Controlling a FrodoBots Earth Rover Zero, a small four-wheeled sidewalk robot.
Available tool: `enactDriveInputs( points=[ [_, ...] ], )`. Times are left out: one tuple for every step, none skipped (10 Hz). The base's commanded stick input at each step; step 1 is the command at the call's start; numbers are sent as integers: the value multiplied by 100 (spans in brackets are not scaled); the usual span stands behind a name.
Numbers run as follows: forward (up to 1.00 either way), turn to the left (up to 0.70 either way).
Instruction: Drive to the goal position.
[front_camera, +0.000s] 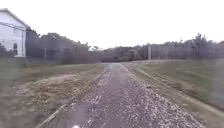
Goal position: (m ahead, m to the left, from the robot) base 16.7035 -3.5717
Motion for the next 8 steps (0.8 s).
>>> enactDriveInputs(
  points=[
    [45,-13],
    [45,0],
    [45,0],
    [45,0],
    [45,0],
    [45,0],
    [45,0],
    [45,0]
  ],
)
